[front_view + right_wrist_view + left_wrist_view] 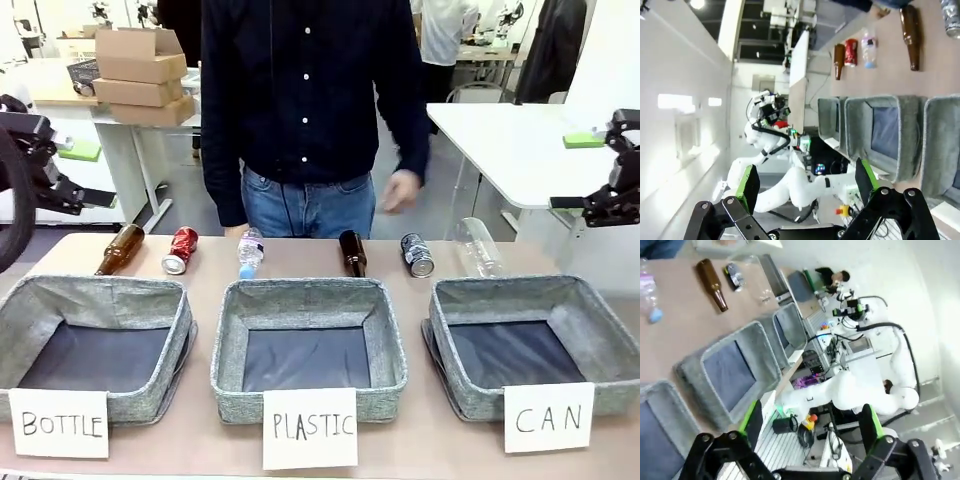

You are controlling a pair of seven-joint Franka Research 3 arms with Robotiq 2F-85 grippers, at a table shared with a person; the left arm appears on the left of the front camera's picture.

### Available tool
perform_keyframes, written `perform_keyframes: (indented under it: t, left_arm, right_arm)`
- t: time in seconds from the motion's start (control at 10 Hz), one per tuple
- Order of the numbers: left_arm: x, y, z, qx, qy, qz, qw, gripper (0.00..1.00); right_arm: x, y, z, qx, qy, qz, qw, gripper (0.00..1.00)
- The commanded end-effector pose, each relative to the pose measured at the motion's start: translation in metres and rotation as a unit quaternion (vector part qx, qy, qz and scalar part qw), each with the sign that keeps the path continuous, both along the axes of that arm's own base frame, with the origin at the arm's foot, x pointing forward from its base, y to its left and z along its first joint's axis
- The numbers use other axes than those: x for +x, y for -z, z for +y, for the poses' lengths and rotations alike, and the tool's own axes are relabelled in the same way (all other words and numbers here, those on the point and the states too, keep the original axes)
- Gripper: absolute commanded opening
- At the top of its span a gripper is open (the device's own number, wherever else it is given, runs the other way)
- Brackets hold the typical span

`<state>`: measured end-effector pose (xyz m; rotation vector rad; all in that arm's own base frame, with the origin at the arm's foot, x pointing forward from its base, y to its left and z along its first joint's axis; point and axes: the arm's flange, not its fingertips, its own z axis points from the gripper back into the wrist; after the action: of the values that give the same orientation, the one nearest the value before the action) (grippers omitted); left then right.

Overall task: Sort the can waste into the basket.
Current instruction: Pick up the can waste from the table and place it in the right Fabric basket.

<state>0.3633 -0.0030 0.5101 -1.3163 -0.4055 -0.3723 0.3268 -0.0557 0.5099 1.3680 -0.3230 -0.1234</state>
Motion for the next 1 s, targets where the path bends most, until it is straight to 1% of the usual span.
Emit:
perform_keyframes:
  t: [0.0,0.6,0.7,0.8,0.9]
  left_arm:
    - [-0.019,-0.015,-0.002,-0.012,0.027,-0.036,0.999,1.00]
    - [-0.019,-0.015,-0.002,-0.012,0.027,-0.036,0.999,1.00]
    - [-0.021,-0.016,0.000,0.001,0.025,-0.024,0.999,1.00]
    - [-0.013,-0.030,-0.010,0.073,-0.009,-0.033,0.997,1.00]
    - [0.013,-0.038,-0.022,0.134,-0.071,-0.016,0.988,1.00]
  right_arm:
    - [-0.002,-0.011,0.006,0.009,-0.047,-0.029,0.998,1.00]
    - [-0.002,-0.011,0.006,0.009,-0.047,-0.029,0.998,1.00]
    - [-0.002,-0.011,0.006,0.009,-0.047,-0.029,0.998,1.00]
    - [-0.002,-0.011,0.006,0.009,-0.047,-0.029,0.998,1.00]
    - [-0.002,-0.011,0.006,0.009,-0.047,-0.029,0.998,1.00]
